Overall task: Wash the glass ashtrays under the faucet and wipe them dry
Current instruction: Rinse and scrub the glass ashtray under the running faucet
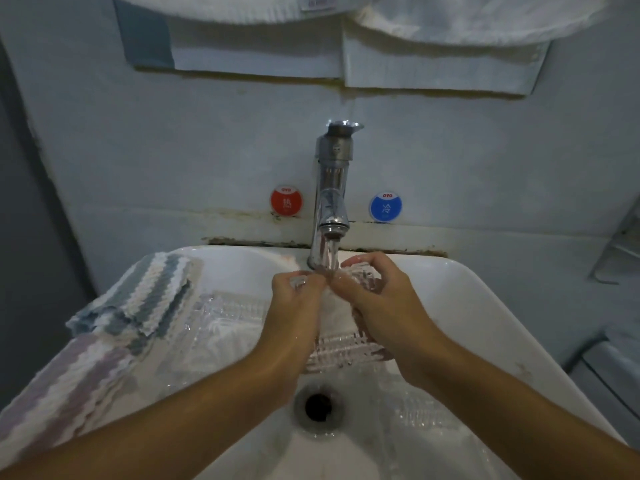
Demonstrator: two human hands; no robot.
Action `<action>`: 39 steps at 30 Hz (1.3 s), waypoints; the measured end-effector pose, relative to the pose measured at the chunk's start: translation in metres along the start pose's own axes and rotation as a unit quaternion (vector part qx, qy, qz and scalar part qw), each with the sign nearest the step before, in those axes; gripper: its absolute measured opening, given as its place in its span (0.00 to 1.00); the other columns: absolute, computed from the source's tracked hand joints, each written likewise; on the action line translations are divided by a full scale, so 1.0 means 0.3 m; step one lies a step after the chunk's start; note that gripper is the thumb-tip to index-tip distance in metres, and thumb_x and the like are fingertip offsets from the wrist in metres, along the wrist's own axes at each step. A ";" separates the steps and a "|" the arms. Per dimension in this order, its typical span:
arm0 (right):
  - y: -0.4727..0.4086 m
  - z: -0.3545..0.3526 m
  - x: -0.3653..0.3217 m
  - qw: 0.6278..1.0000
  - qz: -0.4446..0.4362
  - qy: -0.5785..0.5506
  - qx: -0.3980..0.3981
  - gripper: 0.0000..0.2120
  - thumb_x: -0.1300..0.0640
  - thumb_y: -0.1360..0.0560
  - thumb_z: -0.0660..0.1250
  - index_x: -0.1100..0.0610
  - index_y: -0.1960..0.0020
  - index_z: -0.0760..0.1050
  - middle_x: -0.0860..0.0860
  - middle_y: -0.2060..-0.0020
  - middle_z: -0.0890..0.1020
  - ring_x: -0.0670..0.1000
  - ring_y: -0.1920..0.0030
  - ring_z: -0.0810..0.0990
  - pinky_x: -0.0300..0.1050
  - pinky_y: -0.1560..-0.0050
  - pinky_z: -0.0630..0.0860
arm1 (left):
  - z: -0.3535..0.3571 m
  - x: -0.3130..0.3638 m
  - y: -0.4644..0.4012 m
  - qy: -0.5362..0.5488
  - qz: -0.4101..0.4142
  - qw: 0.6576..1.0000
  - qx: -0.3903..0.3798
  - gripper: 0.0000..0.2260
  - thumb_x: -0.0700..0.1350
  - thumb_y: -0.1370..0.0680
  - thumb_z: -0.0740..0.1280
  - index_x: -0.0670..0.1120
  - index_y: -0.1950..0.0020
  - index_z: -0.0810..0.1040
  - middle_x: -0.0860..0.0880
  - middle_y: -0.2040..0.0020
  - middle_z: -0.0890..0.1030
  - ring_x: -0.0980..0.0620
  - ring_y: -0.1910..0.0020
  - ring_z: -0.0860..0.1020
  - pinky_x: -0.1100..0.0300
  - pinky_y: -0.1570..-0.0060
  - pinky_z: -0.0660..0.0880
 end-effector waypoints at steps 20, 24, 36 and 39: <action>-0.024 0.045 0.034 0.987 0.057 0.003 -0.150 0.27 0.59 0.31 0.78 0.49 0.36 0.72 0.55 0.52 0.87 0.57 0.55 0.87 0.61 0.47 0.82 | -0.064 -0.026 -0.033 0.032 -0.112 0.992 0.053 0.19 0.57 0.15 0.53 0.43 0.45 0.75 0.46 0.65 0.83 0.52 0.73 0.82 0.59 0.77 0.77; -0.029 0.012 0.065 0.995 0.067 0.023 -0.065 0.09 0.44 0.20 0.65 0.46 0.43 0.76 0.61 0.55 0.85 0.58 0.62 0.83 0.51 0.61 0.77 | -0.042 -0.026 -0.012 0.013 -0.089 0.995 0.043 0.16 0.56 0.15 0.56 0.44 0.43 0.74 0.48 0.65 0.75 0.58 0.84 0.70 0.68 0.82 0.66; -0.033 0.003 0.080 0.992 0.122 0.004 -0.045 0.29 0.37 0.17 0.51 0.55 0.53 0.84 0.47 0.69 0.84 0.49 0.63 0.81 0.48 0.49 0.77 | -0.074 -0.012 -0.046 -0.021 -0.056 0.996 0.061 0.18 0.52 0.18 0.55 0.41 0.57 0.74 0.49 0.75 0.65 0.53 0.80 0.61 0.60 0.76 0.60; -0.020 0.010 0.124 0.981 0.183 -0.019 -0.063 0.35 0.36 0.17 0.47 0.60 0.57 0.82 0.52 0.74 0.78 0.50 0.71 0.75 0.46 0.61 0.74 | -0.076 0.048 -0.033 -0.068 0.045 0.993 0.086 0.17 0.53 0.20 0.55 0.45 0.64 0.67 0.47 0.72 0.65 0.51 0.75 0.62 0.58 0.74 0.59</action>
Point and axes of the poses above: each hand's wrist, its own y-axis away from the middle knuckle, its own z-axis out of the palm, x = y × z, the point moved 9 cm from there along -y, towards the middle knuckle
